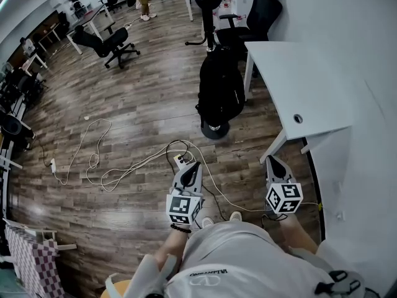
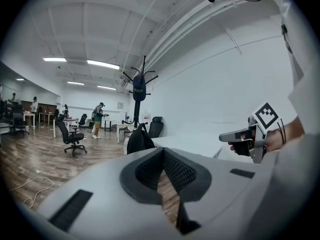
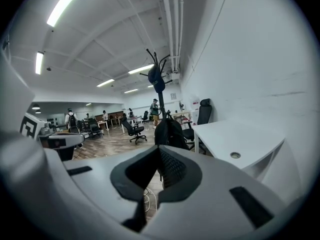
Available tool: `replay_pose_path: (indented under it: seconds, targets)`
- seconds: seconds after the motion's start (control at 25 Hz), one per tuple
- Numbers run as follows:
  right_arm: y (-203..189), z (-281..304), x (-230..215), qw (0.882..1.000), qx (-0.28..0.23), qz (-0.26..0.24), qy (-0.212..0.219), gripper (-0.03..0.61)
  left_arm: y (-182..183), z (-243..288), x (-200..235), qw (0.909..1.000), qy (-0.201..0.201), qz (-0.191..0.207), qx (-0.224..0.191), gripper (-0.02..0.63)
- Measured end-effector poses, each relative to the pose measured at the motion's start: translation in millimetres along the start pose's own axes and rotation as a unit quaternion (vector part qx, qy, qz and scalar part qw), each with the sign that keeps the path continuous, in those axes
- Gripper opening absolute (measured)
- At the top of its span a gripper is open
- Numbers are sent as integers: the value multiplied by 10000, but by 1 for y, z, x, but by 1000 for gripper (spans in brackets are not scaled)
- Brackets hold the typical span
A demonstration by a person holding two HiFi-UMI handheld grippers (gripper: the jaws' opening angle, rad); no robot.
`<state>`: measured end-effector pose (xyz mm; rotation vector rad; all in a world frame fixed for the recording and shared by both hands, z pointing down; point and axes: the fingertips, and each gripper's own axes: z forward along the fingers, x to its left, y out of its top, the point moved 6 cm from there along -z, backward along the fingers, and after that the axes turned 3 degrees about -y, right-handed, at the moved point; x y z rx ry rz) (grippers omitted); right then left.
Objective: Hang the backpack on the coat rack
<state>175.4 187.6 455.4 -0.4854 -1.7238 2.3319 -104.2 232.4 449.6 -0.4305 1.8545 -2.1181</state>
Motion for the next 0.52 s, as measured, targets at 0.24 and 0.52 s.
replay_pose_path:
  seconds: [0.24,0.52]
  targets:
    - [3,-2,-1,10000,-49,-13,-75,14,3,1,-2,9999,-100,46,-3,9]
    - [3,0,1,9999,-47,-8,-108,14,0,6,-5,9998,-218,1,21,9]
